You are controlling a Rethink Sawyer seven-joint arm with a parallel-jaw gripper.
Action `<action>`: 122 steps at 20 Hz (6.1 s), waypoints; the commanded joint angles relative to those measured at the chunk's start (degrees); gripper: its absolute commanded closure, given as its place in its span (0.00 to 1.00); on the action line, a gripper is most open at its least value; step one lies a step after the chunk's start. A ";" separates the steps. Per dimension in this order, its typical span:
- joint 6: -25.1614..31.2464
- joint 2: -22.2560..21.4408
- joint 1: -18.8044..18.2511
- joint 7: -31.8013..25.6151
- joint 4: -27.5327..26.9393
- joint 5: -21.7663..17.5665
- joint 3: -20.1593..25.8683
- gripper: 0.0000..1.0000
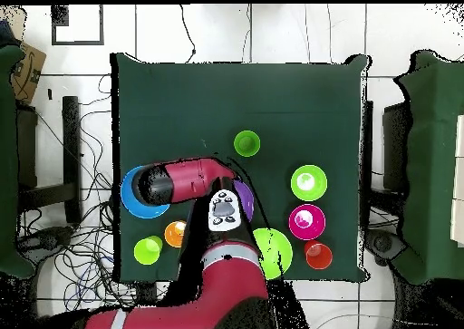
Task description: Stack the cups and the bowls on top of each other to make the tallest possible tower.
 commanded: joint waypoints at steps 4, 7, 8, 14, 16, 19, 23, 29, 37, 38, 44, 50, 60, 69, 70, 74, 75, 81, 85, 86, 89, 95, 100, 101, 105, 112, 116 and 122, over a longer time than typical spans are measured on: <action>7.03 3.35 1.47 2.87 -3.83 -3.66 0.97 0.00; 7.59 1.96 1.85 2.85 -3.62 -3.42 0.92 0.00; 7.57 1.70 1.99 2.97 -3.39 -3.36 0.93 0.00; 6.72 1.09 2.67 3.80 -2.55 -3.31 0.85 0.00; 6.42 0.61 2.66 3.85 -1.88 -3.40 0.82 0.00; 5.96 0.35 3.23 4.38 -1.63 -3.25 0.74 0.00; 7.02 0.80 3.52 4.16 -3.25 -2.85 0.74 0.00; 7.97 0.09 4.93 4.74 -4.12 -2.59 0.10 0.00; 9.45 0.62 5.51 4.17 -6.40 -3.03 -0.71 0.00; 8.57 0.59 5.20 3.91 -5.93 -3.48 -0.89 0.00; 8.81 0.42 5.64 1.27 -8.36 -5.82 -2.68 0.00; 10.29 0.48 4.66 0.39 -8.90 -6.49 -2.72 0.00; 19.43 0.17 1.78 -1.39 -7.82 -2.74 1.86 0.00; 25.48 -2.96 -0.09 -1.27 -6.86 -1.24 5.71 0.00; 25.47 -3.51 -0.20 -0.92 -6.07 -0.97 6.13 0.00; 25.27 -4.17 -0.32 0.26 -5.03 -0.27 7.23 0.00; 25.00 -4.24 -0.39 0.51 -4.89 -0.12 7.55 0.00; 24.71 -4.66 0.53 2.80 -4.91 1.68 9.27 0.00; 24.13 -4.66 0.73 3.44 -4.64 2.27 9.86 0.00; 23.99 -4.66 0.76 3.55 -4.55 2.34 9.94 0.00; 22.88 -4.36 1.80 5.22 -4.54 3.39 10.49 0.00; 19.60 -3.73 1.99 5.93 -3.11 3.62 11.09 0.00; 18.57 -4.18 2.08 5.83 -2.45 3.10 10.87 0.00; 17.83 -4.12 1.94 5.81 -1.91 2.76 10.75 0.00; 16.12 -3.19 2.06 5.89 -1.84 1.43 10.20 0.00; 14.80 -3.35 1.75 4.31 -1.02 -1.20 9.01 0.00; 14.42 -2.63 2.06 4.15 -1.56 -1.64 8.68 0.00; 13.10 -1.71 2.26 3.64 -1.44 -3.12 8.02 0.00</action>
